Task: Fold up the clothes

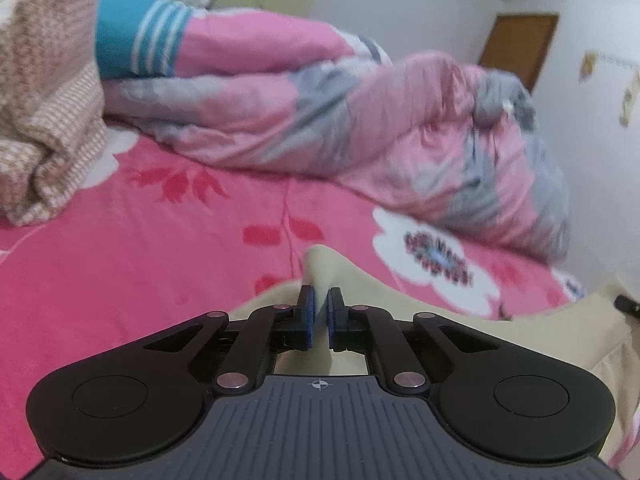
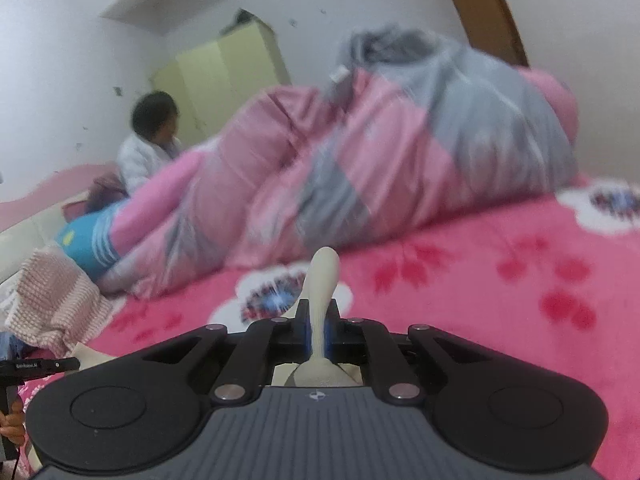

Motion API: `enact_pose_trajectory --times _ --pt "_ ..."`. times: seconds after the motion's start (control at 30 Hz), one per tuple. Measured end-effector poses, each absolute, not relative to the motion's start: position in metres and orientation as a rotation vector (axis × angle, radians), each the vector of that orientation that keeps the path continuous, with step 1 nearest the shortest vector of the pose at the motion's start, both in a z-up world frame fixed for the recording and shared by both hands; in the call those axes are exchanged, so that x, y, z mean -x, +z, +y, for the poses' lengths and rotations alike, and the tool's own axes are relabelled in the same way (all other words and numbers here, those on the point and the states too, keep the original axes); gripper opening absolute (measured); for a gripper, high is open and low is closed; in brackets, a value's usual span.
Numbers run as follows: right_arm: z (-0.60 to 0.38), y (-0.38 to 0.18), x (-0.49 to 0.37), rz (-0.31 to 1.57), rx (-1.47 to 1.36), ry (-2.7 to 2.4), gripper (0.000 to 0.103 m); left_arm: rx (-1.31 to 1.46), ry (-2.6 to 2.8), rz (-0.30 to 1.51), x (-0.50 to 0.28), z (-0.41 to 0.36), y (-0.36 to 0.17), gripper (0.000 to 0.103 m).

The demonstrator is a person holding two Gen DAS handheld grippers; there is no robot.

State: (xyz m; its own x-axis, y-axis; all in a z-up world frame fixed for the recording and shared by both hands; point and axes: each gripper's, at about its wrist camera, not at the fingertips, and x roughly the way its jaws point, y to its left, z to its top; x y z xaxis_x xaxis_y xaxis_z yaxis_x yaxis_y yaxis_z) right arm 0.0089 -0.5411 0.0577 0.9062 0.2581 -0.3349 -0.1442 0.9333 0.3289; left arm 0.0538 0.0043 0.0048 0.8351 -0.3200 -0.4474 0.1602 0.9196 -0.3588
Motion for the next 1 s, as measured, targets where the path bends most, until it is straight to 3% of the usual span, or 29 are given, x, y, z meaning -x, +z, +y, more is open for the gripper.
enact_pose_trajectory --times 0.1,0.3,0.47,0.67,0.73,0.8,0.87,1.0 --pt "-0.540 0.061 -0.022 0.367 -0.288 0.230 0.006 0.324 -0.240 0.541 -0.060 0.007 0.001 0.005" --pt "-0.553 0.016 -0.059 0.492 -0.380 0.203 0.006 0.342 -0.221 0.532 -0.066 0.007 -0.009 0.005" --pt "-0.560 0.010 -0.052 0.418 -0.435 0.236 0.006 0.318 -0.193 0.432 -0.063 0.009 0.000 0.001" --pt "-0.574 -0.026 -0.079 0.563 -0.506 0.176 0.008 0.389 -0.081 0.612 -0.093 0.028 -0.036 0.001" --pt "-0.575 -0.028 -0.077 0.563 -0.517 0.163 0.012 0.402 -0.080 0.599 -0.089 0.033 -0.034 0.002" --pt "-0.578 -0.021 -0.070 0.532 -0.506 0.121 0.029 0.396 -0.084 0.565 -0.084 0.035 -0.026 0.003" --pt "-0.584 -0.014 -0.063 0.499 -0.499 0.061 0.038 0.387 -0.089 0.535 -0.079 0.036 -0.019 0.006" --pt "-0.605 0.005 -0.040 0.436 -0.557 -0.001 0.038 0.352 -0.145 0.497 -0.062 0.026 0.000 0.019"
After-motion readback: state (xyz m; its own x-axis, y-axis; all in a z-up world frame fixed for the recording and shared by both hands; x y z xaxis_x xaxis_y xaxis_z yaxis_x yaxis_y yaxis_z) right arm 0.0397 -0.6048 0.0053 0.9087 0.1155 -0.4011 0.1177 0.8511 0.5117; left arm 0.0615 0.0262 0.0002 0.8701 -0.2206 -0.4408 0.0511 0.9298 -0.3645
